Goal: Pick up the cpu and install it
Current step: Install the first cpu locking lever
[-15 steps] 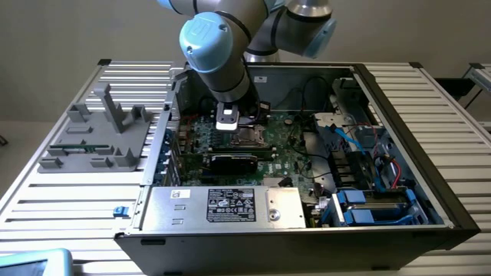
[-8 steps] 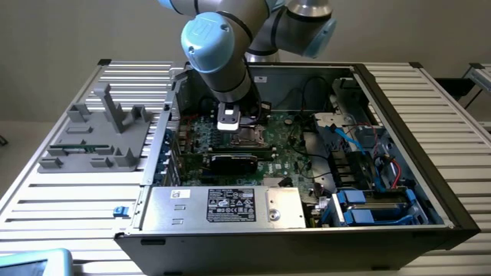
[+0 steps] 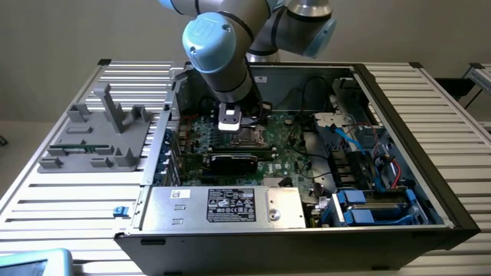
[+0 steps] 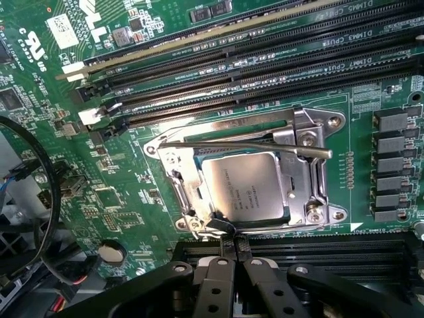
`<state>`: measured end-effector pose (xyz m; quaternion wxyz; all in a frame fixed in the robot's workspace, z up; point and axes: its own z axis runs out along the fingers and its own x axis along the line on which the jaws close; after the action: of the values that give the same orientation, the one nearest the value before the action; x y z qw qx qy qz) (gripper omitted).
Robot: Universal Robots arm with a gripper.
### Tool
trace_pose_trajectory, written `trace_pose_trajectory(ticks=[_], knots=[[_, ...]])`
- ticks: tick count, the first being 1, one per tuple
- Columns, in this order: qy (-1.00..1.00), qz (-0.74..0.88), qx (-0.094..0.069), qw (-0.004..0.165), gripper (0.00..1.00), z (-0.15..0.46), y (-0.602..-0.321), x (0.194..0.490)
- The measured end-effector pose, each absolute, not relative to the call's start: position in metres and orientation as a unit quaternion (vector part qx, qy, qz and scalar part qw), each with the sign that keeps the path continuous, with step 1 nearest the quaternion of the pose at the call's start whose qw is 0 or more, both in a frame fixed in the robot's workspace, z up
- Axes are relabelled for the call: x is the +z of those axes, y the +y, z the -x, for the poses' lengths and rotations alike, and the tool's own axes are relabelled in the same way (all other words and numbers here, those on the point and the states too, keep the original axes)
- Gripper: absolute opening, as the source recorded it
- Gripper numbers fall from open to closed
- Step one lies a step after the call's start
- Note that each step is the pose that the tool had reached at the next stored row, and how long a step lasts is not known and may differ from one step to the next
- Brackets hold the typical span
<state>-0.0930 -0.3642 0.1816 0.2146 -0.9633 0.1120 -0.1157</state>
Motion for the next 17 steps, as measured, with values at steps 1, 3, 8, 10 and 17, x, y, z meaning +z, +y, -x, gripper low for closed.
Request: trace_pose_trajectory(ticks=[1,3,8,10,17], knots=[[0.112,0.963,-0.116,0.215,0.12,0.0925,-0.3642,0.1816],[0.112,0.963,-0.116,0.215,0.12,0.0914,-0.3642,0.1816],[0.112,0.963,-0.116,0.215,0.12,0.0895,-0.3642,0.1816],[0.112,0.963,-0.116,0.215,0.12,0.0895,-0.3641,0.1816],[0.112,0.963,-0.116,0.215,0.12,0.0901,-0.3642,0.1816]])
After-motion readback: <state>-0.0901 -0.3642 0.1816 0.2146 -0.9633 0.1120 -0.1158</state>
